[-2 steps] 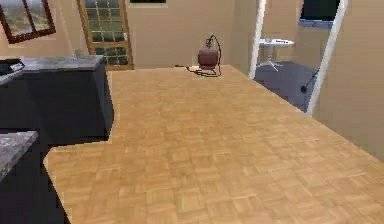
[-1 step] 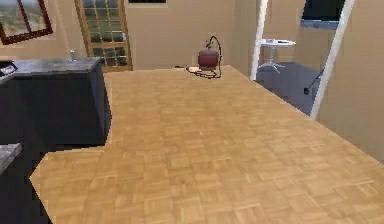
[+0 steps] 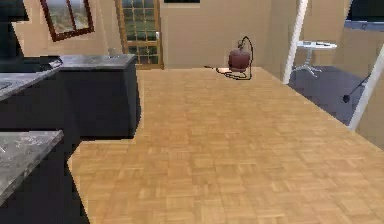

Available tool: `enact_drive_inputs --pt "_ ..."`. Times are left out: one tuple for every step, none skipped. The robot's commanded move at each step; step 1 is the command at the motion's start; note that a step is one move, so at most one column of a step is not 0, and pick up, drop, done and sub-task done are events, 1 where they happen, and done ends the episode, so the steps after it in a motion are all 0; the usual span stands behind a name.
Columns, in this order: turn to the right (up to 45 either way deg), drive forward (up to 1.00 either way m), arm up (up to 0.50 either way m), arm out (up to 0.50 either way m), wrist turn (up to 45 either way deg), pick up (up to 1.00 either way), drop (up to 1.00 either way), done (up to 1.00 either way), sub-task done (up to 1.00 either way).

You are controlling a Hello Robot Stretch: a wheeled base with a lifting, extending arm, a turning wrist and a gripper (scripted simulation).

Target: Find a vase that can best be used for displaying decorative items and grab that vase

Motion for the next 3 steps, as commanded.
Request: enact_drive_inputs --pt "-3.0 0.00 0.00 0.00 0.0 0.00 0.00 0.00 0.00" --pt "0.0 1.00 0.00 0.00 0.0 0.00 0.00 0.00 0.00" --pt "-3.0 0.00 0.00 0.00 0.0 0.00 0.00 0.00 0.00"
